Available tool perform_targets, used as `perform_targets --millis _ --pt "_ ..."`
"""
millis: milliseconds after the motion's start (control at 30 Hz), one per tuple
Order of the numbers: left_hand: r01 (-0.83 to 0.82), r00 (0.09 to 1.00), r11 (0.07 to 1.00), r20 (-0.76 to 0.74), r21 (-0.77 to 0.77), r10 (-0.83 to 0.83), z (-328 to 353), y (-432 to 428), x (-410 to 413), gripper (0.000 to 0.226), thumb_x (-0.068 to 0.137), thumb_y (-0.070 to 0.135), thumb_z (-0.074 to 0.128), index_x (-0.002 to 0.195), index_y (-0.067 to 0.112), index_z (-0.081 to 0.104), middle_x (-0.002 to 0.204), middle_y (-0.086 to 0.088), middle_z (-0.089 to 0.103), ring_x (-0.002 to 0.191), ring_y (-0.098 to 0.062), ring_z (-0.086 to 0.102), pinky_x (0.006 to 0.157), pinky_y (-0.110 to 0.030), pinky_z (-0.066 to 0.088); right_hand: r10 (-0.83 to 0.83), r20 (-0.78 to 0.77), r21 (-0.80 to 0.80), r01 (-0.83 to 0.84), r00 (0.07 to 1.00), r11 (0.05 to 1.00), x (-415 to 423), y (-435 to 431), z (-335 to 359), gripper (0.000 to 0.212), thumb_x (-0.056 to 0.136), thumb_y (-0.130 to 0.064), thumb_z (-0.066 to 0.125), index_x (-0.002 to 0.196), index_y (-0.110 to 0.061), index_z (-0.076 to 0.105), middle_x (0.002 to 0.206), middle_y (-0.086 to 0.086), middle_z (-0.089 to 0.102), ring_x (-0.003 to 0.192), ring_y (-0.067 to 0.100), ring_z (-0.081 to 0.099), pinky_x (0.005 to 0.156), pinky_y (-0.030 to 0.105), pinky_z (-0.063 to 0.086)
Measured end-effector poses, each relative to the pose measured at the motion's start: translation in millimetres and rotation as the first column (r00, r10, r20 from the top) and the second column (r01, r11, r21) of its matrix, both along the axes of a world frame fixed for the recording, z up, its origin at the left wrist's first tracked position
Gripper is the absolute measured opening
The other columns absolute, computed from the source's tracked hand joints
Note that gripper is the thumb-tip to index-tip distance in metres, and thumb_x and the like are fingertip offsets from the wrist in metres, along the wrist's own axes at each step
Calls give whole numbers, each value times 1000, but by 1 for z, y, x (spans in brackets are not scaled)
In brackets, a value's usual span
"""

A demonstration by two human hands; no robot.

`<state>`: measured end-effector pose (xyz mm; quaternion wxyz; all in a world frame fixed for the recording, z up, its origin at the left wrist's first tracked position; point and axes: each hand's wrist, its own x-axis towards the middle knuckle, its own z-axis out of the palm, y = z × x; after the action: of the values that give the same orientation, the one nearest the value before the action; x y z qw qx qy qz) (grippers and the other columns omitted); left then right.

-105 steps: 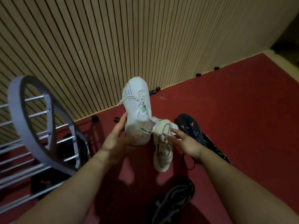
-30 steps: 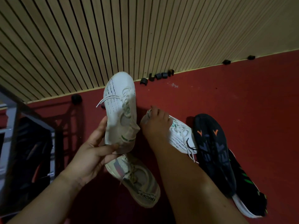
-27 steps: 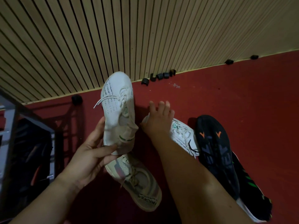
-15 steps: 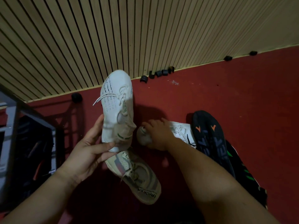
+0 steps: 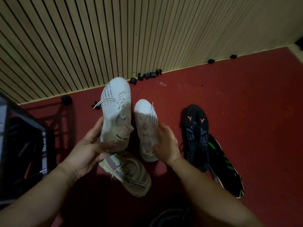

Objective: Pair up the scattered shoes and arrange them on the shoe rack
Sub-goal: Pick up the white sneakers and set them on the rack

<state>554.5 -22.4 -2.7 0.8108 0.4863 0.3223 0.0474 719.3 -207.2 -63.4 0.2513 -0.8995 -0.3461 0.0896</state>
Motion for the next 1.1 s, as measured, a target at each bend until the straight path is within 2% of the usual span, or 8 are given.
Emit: perform_targets --millis 67,133,300,433,600,700,800,1100 --pt "-17 1000 1000 -22 -17 16 -4 -3 2 83 82 -16 48 133 49 43 115 16 67 80 -6 65 48 -19 50 -346 -493 -7 394 798 919 -18 8 -1 87 78 -47 65 150 -26 20 150 8 37 138 27 35 111 43 32" --pt "-29 998 998 -50 -57 26 -9 -6 2 86 84 -16 47 139 49 34 120 12 60 87 -10 64 49 -22 54 -425 -560 -172 402 711 899 -29 18 -7 108 68 -70 62 151 -32 4 155 6 28 144 27 23 115 49 22" --pt "11 995 993 -96 -118 -22 -20 -4 1 86 87 -12 45 144 48 23 139 -4 52 102 -25 65 74 -44 56 -468 -476 -351 327 744 878 -32 32 -11 124 62 -71 65 151 -28 -10 161 -1 7 148 20 -4 117 46 4" --pt "45 974 997 -221 -70 -60 -32 1 -1 87 85 -12 45 141 52 26 143 6 44 109 -23 61 65 -35 59 -463 -361 -302 368 810 879 -27 32 -12 109 70 -51 68 152 -21 2 150 13 29 140 31 27 112 40 25" --pt "68 927 994 -373 89 -30 -34 4 8 75 63 30 76 118 67 40 130 11 57 117 -17 57 92 -33 46 -407 -240 -333 319 881 887 -25 29 -15 112 71 -52 69 152 -18 0 144 12 32 130 30 35 107 41 30" --pt "203 867 932 -498 299 -29 -34 -2 15 121 55 47 85 148 46 9 155 -7 25 141 -27 27 112 -43 30 -399 -264 -391 280 878 877 -23 29 -14 126 64 -62 73 151 -21 -9 146 8 26 133 28 31 108 40 28" --pt "202 847 901 -531 383 36 -34 -11 23 117 72 28 81 153 19 -4 157 -14 11 145 -27 14 115 -36 21 -381 -244 -369 278 892 887 -21 27 -15 122 67 -52 74 151 -18 -8 141 9 32 129 28 36 104 39 33" --pt "568 711 632 -702 527 -54 -36 -14 34 134 58 50 83 148 37 -15 157 -14 -18 146 -36 0 119 -42 17 -394 -228 -307 318 890 897 -22 22 -17 110 68 -41 73 151 -22 3 132 8 37 124 28 40 101 37 36"
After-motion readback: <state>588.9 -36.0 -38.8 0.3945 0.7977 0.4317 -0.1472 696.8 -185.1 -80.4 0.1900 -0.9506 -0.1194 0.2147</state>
